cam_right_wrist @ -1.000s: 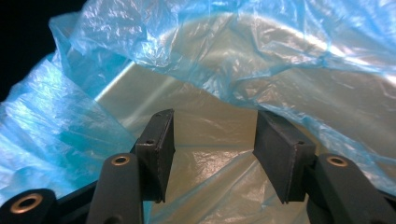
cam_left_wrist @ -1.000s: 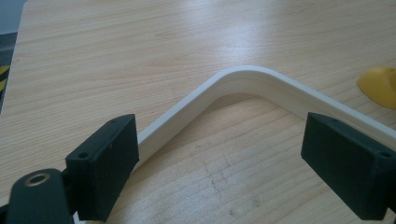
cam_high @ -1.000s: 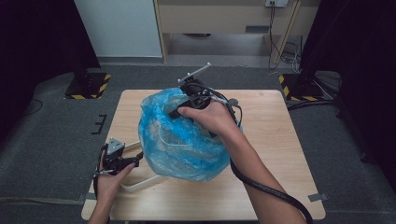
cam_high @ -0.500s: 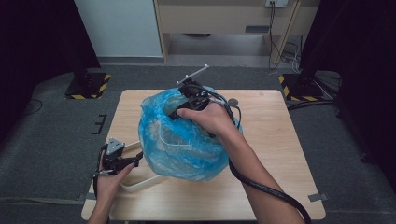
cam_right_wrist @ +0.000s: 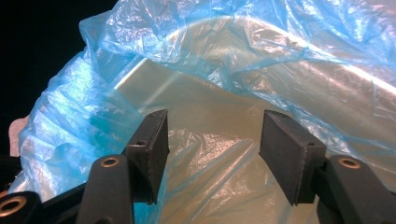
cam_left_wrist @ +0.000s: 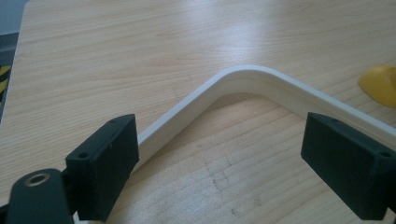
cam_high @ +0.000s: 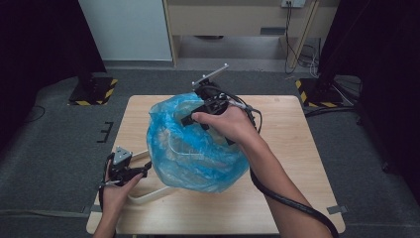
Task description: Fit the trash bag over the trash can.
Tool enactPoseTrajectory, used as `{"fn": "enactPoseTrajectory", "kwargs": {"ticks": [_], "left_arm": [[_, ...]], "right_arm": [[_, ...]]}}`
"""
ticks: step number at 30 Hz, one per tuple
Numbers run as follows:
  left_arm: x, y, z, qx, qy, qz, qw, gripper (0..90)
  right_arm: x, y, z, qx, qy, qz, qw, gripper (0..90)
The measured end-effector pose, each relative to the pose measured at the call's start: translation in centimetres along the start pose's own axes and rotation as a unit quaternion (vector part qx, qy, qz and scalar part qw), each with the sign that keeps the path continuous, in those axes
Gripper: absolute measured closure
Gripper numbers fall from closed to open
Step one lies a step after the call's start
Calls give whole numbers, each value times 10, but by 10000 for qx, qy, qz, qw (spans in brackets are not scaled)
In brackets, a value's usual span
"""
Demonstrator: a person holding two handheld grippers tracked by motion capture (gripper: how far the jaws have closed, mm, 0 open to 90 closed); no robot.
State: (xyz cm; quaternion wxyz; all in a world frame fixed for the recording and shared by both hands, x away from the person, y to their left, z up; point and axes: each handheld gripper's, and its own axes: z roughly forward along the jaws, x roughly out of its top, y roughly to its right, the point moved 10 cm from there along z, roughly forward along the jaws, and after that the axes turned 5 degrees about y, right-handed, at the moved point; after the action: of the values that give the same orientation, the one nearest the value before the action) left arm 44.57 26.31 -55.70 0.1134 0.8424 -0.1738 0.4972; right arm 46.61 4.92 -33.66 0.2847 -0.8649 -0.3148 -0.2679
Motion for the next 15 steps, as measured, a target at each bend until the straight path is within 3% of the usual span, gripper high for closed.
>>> {"fn": "enactPoseTrajectory", "kwargs": {"ticks": [15], "left_arm": [[-1, -2, -1, 28, -6, 0, 10000, 107]], "right_arm": [[4, 2, -25, 92, 314, -27, 9995, 414]]}}
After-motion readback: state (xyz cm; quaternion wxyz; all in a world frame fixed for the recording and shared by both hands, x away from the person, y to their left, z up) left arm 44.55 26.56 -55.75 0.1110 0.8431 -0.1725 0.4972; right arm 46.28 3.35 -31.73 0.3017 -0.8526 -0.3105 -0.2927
